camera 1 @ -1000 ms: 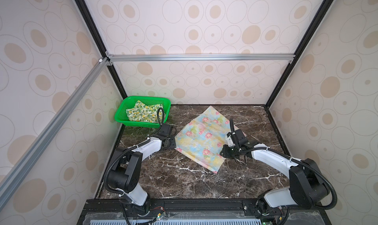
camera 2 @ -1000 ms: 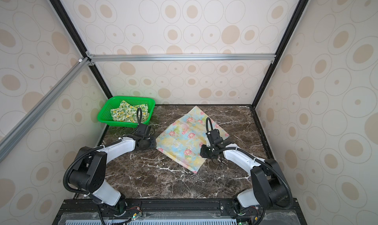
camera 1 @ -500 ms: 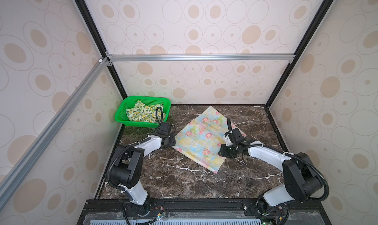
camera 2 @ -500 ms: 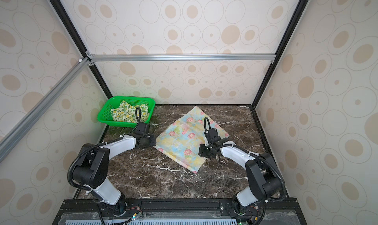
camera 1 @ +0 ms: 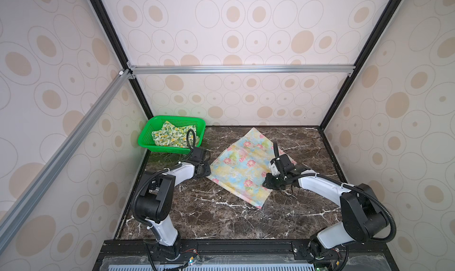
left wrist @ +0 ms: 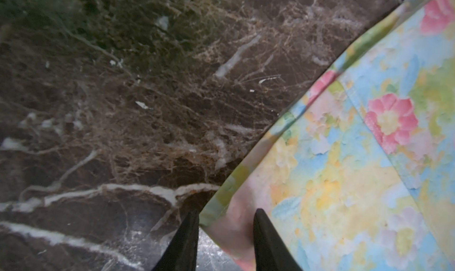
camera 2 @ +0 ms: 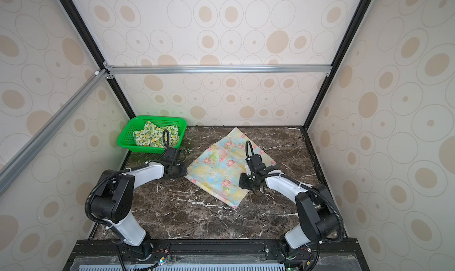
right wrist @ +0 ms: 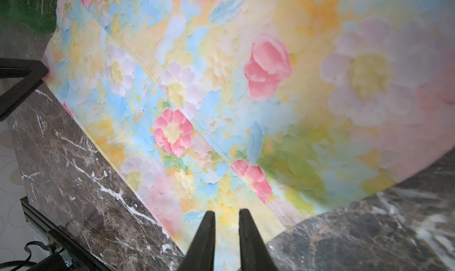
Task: Fold and stack skirts
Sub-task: Fold the skirt at the center of the table.
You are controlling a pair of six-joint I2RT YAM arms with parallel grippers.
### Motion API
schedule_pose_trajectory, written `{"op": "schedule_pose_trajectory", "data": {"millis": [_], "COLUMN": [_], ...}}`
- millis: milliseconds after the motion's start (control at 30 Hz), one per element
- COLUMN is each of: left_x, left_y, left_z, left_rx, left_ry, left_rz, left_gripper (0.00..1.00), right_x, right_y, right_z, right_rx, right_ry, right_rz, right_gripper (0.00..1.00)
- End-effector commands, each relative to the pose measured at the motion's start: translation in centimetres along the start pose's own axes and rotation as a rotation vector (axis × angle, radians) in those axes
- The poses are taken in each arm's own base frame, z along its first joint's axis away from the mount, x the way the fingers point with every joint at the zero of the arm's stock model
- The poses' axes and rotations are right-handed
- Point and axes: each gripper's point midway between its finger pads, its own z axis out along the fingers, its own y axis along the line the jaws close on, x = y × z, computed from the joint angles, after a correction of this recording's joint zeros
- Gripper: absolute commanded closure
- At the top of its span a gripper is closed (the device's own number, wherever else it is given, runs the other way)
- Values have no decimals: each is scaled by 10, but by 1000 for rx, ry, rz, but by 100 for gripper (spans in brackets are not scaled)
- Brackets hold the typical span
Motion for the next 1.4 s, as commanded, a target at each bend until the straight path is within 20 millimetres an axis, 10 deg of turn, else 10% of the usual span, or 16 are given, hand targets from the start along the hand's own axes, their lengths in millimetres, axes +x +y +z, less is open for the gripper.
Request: {"op": "schedule_pose_trajectory", "data": {"millis": [0, 267, 933, 1367], "left_x": [-17, -16, -8, -10], "left_y": [-3, -1, 6, 4], "left_z": [-2, -3, -25, -27], "left_rx": [7, -1, 7, 12], "left_ry": [-38, -32, -62, -73], "left_rz": [-24, -20, -20, -14], "left_gripper": [66, 100, 100, 100], "right_x": [-1, 2, 97, 98], "right_y": [3, 1, 29, 13], "right_z": [2, 2, 0, 25], "right_rx": [0, 6, 180, 300], "right_ry": [8, 17, 104, 110], "right_rz": [7, 5, -514, -617], "right_gripper": [80, 80, 58, 60]}}
